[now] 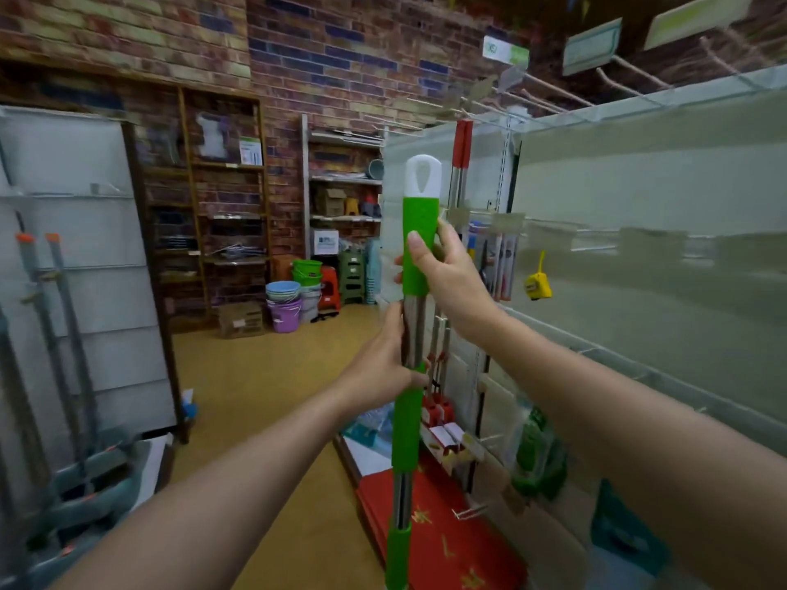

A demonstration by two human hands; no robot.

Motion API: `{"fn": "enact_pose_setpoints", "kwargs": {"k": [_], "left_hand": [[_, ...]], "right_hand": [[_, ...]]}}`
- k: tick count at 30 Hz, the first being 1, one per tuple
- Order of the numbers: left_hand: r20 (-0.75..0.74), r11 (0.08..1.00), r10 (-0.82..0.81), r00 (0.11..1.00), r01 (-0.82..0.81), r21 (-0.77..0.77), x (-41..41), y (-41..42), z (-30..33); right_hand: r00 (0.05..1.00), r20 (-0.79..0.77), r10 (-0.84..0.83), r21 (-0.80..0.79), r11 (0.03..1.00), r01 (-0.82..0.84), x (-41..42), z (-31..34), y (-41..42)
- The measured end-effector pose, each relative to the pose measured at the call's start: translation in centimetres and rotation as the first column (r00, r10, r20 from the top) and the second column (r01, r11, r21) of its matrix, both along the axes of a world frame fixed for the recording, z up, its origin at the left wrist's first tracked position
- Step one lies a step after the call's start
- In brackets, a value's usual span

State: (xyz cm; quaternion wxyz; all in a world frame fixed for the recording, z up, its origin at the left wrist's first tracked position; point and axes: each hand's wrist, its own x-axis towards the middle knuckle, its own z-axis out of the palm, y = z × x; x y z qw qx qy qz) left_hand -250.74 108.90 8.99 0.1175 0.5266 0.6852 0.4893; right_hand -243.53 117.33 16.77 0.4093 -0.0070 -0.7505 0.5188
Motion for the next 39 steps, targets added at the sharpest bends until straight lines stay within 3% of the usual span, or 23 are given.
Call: {"fn": "enact_pose_setpoints", "kwargs": {"k": [9, 26, 32, 39], "left_hand": [[0.050, 0.999, -0.032, 0.998, 0.031, 0.021, -13.5, 7.4, -1.5], [0.093, 0.996, -0.086, 0.992, 0.085, 0.015, -40.4, 25.6, 1.0], [0.097, 0.979, -0.203, 0.974, 0.203, 0.010, -48.3, 30.4, 1.6], [0.024, 0.931, -0.363, 0.931, 0.362, 0.044, -54.9, 35.8, 4.1]], "right_hand": [[0.961, 0.276, 0.033, 0.049, 0.998, -0.048, -11.2, -0.4, 8.5], [0.974, 0.163, -0.159, 0.138, 0.981, 0.137, -38.5, 1.3, 25.5], [0.963, 0.129, -0.236, 0.110, 0.969, 0.223, -45.7, 1.4, 29.6], [0.885, -0.014, -0.466, 0.032, 0.884, 0.466, -51.3, 3.1, 32.9]]}}
